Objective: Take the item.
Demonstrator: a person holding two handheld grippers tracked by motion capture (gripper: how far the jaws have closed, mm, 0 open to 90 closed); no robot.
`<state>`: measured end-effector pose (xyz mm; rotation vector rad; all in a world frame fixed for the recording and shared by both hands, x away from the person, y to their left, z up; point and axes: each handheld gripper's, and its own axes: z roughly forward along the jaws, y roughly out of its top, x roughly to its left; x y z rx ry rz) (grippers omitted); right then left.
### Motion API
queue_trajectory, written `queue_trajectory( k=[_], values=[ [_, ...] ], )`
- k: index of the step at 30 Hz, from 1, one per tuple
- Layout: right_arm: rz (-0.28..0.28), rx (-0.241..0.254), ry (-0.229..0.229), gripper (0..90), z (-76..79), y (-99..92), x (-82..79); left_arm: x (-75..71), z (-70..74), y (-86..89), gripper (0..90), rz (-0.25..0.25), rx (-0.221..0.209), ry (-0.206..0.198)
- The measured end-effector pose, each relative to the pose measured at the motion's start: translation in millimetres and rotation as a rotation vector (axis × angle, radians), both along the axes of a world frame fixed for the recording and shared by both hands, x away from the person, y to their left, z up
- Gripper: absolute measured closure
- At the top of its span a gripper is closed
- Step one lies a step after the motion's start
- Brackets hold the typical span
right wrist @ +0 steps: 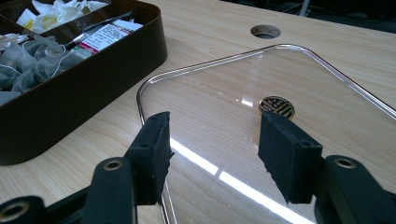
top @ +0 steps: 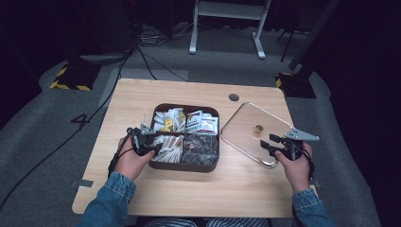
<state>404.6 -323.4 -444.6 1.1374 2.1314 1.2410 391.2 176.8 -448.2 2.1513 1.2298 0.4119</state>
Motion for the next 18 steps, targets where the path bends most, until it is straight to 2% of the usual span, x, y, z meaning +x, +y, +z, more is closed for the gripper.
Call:
queue_trajectory(
  k=[2,6,14,18],
  values=[
    [0.004,-0.003,-0.003,45.1,0.0,1.0,0.0,0.2,-0.7,-0.3,62.8,-0.001,0.021,0.000],
    [0.008,-0.007,-0.006,45.2,0.7,2.6,-0.5,0.6,-1.5,0.2,68.0,0.002,0.026,0.003],
    [0.006,-0.009,-0.003,45.2,0.0,2.2,-0.3,1.3,-3.5,-1.2,64.5,0.005,0.010,0.016],
    [0.007,-0.010,-0.003,45.2,-0.1,2.4,-0.2,1.7,-4.7,-2.3,64.9,0.002,0.022,0.013]
  ],
)
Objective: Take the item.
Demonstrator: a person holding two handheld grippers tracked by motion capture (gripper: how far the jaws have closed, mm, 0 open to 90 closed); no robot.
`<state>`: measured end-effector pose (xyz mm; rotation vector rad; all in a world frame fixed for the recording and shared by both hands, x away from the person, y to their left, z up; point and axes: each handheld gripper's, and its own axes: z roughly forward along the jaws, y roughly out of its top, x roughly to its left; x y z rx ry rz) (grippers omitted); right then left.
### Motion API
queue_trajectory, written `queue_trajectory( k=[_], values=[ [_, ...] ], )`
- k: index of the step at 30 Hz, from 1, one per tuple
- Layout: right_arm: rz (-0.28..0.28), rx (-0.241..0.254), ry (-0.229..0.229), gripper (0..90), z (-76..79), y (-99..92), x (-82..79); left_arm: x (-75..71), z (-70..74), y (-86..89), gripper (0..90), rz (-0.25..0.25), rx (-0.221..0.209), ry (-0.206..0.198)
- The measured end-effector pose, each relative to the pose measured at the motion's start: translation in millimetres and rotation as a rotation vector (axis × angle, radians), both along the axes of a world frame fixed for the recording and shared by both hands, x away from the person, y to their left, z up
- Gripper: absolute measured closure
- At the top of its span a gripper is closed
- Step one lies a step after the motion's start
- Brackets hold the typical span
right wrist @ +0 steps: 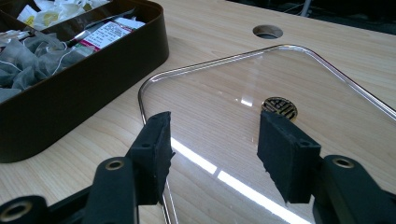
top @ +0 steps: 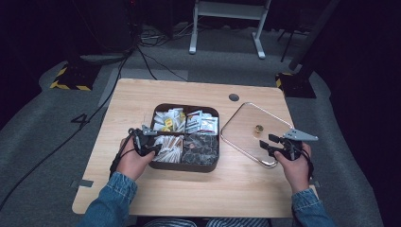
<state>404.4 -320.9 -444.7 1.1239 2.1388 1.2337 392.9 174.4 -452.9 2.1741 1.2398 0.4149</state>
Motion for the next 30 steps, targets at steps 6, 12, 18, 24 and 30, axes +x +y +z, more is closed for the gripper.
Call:
queue_trajectory(
  k=[6,12,18,24,30],
  values=[
    [0.002,-0.003,0.004,45.2,-0.9,0.5,0.3,0.1,0.7,0.7,61.9,0.000,-0.019,-0.001],
    [-0.002,-0.008,0.007,45.2,-2.2,-0.6,0.9,0.4,-0.2,1.4,64.3,-0.001,-0.019,0.005],
    [-0.001,-0.008,0.007,45.2,-2.3,-0.3,0.8,-0.3,1.0,1.7,65.9,-0.003,-0.010,0.004],
    [-0.001,-0.007,0.012,45.2,-3.0,0.0,0.9,-1.5,3.8,4.0,66.2,0.002,-0.019,-0.005],
    [0.004,-0.010,0.012,45.2,-3.8,0.9,1.2,-1.8,3.8,3.7,67.2,-0.003,-0.007,-0.005]
  ],
)
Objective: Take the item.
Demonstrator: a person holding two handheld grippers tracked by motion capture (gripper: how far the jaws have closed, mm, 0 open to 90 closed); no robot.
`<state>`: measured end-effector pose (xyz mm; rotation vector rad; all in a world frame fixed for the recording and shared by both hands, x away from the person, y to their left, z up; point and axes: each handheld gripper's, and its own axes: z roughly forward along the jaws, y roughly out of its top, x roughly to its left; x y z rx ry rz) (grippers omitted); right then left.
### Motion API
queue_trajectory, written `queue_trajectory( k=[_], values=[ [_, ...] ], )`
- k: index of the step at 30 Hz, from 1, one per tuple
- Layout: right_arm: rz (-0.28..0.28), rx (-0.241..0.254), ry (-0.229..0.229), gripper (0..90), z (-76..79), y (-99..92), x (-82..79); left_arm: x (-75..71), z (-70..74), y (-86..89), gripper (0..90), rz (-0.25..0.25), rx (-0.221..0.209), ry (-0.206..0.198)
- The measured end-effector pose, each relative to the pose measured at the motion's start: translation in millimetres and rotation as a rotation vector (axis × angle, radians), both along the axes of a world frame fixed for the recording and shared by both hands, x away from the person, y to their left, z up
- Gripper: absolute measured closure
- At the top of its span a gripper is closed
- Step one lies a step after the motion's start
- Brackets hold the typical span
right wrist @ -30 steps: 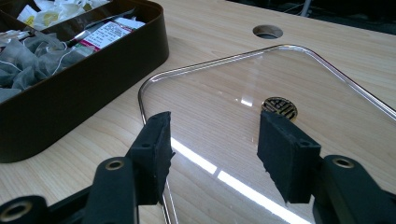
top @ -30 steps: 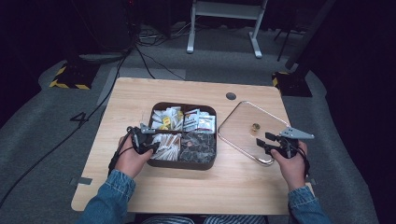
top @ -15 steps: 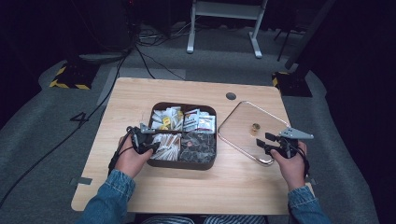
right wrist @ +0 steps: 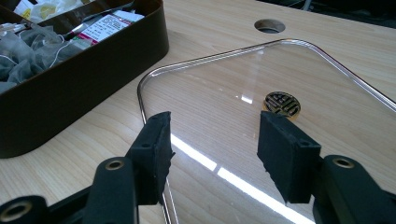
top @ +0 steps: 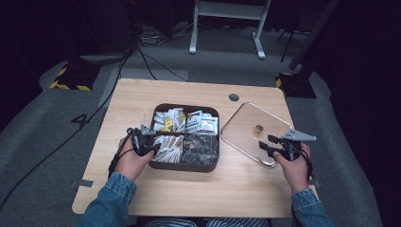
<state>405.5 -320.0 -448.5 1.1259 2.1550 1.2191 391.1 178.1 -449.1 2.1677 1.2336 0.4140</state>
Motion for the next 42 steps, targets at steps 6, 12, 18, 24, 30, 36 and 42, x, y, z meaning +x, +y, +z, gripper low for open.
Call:
queue_trajectory(
  k=[6,12,18,24,30,36,42],
  values=[
    [0.001,0.001,-0.001,45.2,0.1,0.3,-0.2,0.2,-2.6,-4.6,68.7,-0.005,0.048,-0.006],
    [0.003,0.002,-0.001,45.1,0.0,0.4,-0.2,1.5,-3.6,-2.7,72.4,-0.005,0.045,-0.003],
    [0.005,0.001,-0.002,45.2,0.2,0.6,-0.4,3.4,-6.8,-0.7,80.0,-0.007,0.040,0.014],
    [0.005,0.002,-0.002,45.2,-0.3,0.5,-0.1,3.8,-4.9,6.8,89.5,0.002,0.002,0.018],
    [0.004,0.004,0.001,45.2,-1.5,0.8,0.5,2.0,1.3,8.5,90.0,-0.001,-0.034,-0.003],
    [0.003,0.006,0.006,45.0,-1.7,1.0,0.4,-3.1,11.6,9.8,90.0,-0.031,-0.109,-0.033],
    [0.007,0.008,0.000,44.9,-0.5,0.2,0.1,-10.9,26.9,12.3,90.0,-0.061,-0.188,-0.071]
  ],
)
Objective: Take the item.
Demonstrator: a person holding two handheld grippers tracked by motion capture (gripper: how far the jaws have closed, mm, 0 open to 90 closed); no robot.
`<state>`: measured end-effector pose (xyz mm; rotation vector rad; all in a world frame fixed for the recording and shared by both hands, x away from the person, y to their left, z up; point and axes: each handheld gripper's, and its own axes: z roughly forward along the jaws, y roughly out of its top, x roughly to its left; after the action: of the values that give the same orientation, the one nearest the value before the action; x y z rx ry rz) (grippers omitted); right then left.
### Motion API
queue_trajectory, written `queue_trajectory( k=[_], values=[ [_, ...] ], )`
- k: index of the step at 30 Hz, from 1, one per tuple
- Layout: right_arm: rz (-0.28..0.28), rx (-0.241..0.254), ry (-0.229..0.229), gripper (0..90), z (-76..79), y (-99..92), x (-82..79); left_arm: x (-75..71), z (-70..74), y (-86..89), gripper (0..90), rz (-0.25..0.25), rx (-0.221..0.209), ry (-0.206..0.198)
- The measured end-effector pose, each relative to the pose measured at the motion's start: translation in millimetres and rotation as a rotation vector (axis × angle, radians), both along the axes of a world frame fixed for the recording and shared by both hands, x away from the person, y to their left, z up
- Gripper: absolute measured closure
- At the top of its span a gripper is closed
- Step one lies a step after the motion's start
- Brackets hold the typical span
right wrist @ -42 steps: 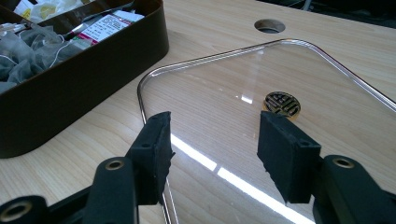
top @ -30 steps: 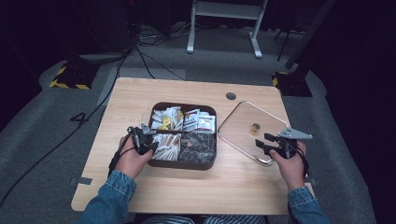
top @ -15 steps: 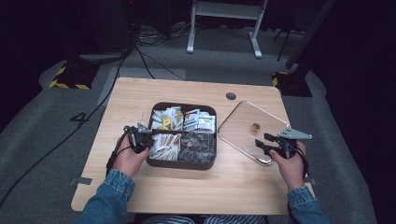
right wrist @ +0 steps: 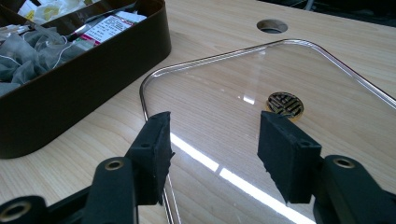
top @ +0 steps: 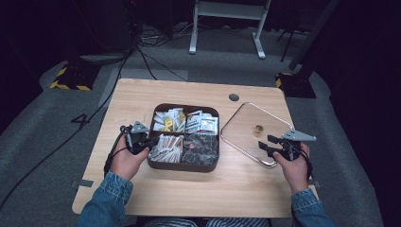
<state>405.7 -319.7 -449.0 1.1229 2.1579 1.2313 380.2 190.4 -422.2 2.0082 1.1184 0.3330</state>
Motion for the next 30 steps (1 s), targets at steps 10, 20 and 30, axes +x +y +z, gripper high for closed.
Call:
queue_trajectory(
  k=[10,20,30],
  values=[
    [0.006,-0.004,0.000,44.5,-0.2,1.9,-0.2,-12.1,18.7,-6.2,90.0,-0.083,-0.093,-0.050],
    [0.008,-0.005,-0.001,44.2,-0.2,2.0,-0.4,-24.8,35.0,-14.6,90.0,-0.128,-0.113,-0.096],
    [0.006,-0.006,0.002,44.1,-0.4,1.9,-0.4,-37.8,39.3,-33.1,90.0,-0.217,-0.114,-0.103]
  ],
)
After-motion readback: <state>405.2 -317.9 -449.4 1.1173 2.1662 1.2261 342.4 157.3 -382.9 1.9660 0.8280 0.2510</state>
